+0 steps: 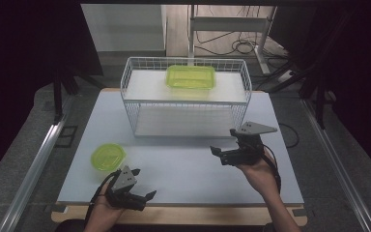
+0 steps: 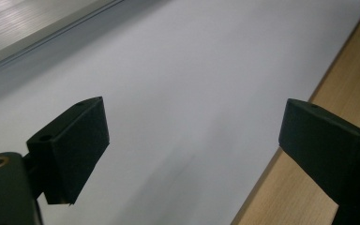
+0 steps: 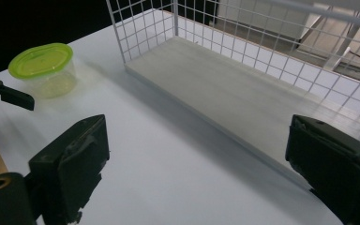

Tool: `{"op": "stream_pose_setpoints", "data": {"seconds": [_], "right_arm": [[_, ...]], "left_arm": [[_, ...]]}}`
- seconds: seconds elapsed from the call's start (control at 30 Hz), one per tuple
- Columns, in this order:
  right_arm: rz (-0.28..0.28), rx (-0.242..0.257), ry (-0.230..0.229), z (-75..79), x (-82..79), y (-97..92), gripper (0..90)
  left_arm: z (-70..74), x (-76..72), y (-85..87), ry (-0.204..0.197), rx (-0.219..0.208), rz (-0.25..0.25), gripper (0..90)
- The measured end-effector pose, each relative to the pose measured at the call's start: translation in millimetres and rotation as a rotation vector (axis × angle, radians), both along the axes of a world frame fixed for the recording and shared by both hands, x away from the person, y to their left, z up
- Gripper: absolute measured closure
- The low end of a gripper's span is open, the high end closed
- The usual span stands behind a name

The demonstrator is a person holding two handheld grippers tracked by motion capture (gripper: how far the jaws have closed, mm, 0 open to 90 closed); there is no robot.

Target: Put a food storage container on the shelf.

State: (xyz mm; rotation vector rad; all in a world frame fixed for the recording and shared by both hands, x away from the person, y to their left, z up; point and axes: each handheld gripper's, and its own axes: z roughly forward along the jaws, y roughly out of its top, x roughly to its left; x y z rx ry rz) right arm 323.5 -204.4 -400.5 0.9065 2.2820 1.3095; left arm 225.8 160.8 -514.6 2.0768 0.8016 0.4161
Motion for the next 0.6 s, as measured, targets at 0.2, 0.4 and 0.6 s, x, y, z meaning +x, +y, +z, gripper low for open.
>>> {"op": "stream_pose_setpoints", "data": {"seconds": [0.2,0.4,0.6], "right_arm": [[-0.035,0.007,0.002,-22.5,-7.9,-9.3,4.1],[-0.013,0.031,0.022,-42.5,-16.0,-9.3,3.5],[0.019,-0.012,0.008,-59.7,-26.8,-3.4,3.8]], "left_arm": [[-0.2,1.1,1.7,-0.003,-0.016,-0.003,8.8],[-0.7,2.5,6.4,0.003,-0.03,0.012,8.8],[-1.2,2.2,6.2,-0.015,-0.019,0.009,8.8]]}}
